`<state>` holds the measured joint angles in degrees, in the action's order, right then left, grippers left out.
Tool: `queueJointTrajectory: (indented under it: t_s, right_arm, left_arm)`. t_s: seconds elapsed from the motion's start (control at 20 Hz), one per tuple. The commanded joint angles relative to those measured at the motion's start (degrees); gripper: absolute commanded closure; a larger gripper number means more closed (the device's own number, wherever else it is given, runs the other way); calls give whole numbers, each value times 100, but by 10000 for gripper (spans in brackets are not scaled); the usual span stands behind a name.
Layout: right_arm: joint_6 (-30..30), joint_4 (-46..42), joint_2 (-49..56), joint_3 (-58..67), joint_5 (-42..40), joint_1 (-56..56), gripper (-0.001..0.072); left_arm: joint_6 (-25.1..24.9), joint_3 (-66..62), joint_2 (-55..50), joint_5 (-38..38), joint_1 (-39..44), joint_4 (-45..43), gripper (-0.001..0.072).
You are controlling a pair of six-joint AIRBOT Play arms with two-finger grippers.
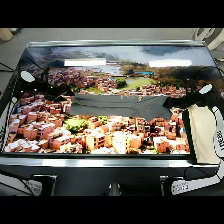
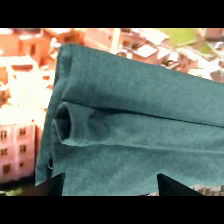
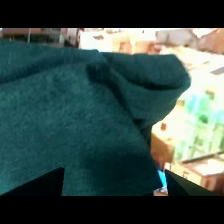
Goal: Fold the shirts.
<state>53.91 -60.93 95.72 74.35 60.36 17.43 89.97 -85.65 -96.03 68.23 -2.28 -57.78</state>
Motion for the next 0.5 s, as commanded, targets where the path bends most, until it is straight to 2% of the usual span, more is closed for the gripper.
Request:
queueJointTrajectory:
  t_s: [0.0,0.15,0.2,0.3,0.35,0.4,0.45]
  right_arm:
    - [-105,544,389,28,719,37,-5]
    - [-68,1023,579,31,623,-197,18]
    - [-9,1080,588,31,549,-293,107]
    - [4,1231,581,114,584,-376,676]
    - [-17,1434,544,188,669,-352,690]
    - [-83,1519,450,269,715,-317,691]
    - [-127,1580,280,365,752,-315,691]
  left_arm:
    - [-131,-42,334,74,256,-2,-2]
    - [-173,-42,490,31,741,-4,-2]
    - [-170,-42,485,-37,914,-2,-2]
    - [-168,-37,455,-372,1314,-2,0]
    - [-168,-35,439,-597,1499,-2,75]
    - [-164,-35,415,-833,1685,-2,300]
    - [-129,-35,369,-1123,1904,0,597]
